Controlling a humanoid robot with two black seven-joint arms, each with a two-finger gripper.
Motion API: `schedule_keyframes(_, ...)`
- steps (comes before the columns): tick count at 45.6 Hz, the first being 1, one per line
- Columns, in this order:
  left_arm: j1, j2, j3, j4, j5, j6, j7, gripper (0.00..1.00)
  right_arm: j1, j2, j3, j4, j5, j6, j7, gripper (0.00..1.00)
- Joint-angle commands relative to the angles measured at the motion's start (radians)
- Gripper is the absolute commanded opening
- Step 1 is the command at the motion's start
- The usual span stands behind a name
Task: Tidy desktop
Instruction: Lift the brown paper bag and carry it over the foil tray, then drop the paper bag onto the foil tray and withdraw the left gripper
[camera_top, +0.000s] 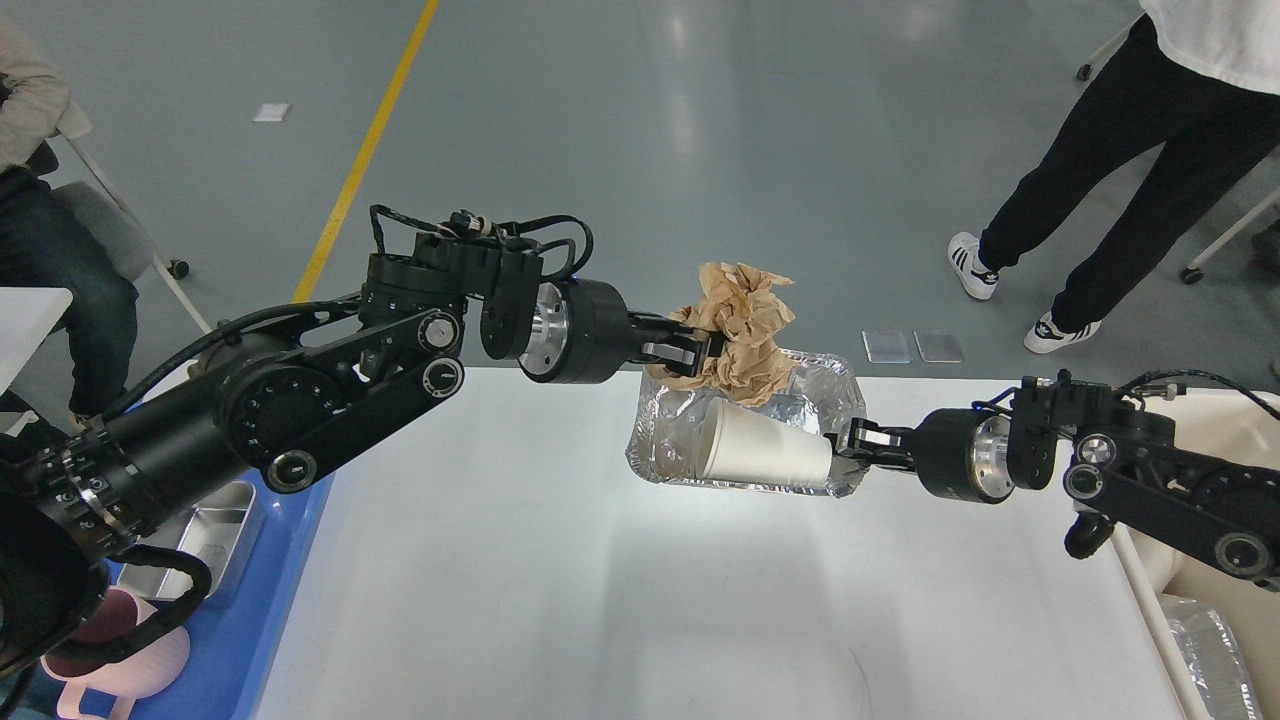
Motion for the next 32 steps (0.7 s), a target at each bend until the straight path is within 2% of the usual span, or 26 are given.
schedule_keyframes(1, 0.012, -0.061, 0.004, 0.058, 0.014, 0.002, -0.001, 0.05, 0.000, -0.001, 0.000, 0.007, -0.001, 0.000, 0.000, 0.00)
schedule_keyframes(10, 0.013, -0.153, 0.007, 0.145, 0.050, 0.050, -0.002, 0.06, 0.000, -0.008, 0.000, 0.012, -0.001, 0.000, 0.000, 0.00)
schedule_keyframes(13, 0.013, -0.161, 0.007, 0.150, 0.051, 0.050, -0.001, 0.13, -0.002, -0.010, 0.000, 0.014, -0.001, 0.000, 0.000, 0.00)
schedule_keyframes(14, 0.013, -0.162, 0.007, 0.152, 0.051, 0.050, -0.002, 0.20, -0.002, -0.010, 0.000, 0.014, -0.001, 0.000, 0.002, 0.00)
schedule_keyframes(15, 0.013, -0.161, 0.007, 0.152, 0.051, 0.050, -0.001, 0.31, -0.002, -0.010, 0.000, 0.014, -0.001, 0.000, 0.002, 0.00)
schedule_keyframes(18, 0.012, -0.161, 0.007, 0.152, 0.051, 0.048, -0.001, 0.78, -0.002, -0.010, 0.000, 0.014, -0.001, -0.001, 0.002, 0.00)
schedule_keyframes(19, 0.013, -0.161, 0.007, 0.152, 0.050, 0.048, -0.001, 0.87, -0.002, -0.010, 0.000, 0.014, -0.001, -0.002, 0.002, 0.00)
schedule_keyframes(25, 0.013, -0.161, 0.007, 0.152, 0.050, 0.024, -0.001, 0.97, -0.002, -0.010, 0.002, 0.014, -0.001, 0.000, 0.002, 0.00)
schedule_keyframes(32, 0.013, -0.155, 0.004, 0.150, 0.036, -0.002, -0.001, 0.97, -0.002, -0.011, 0.002, 0.012, -0.001, -0.001, 0.002, 0.00)
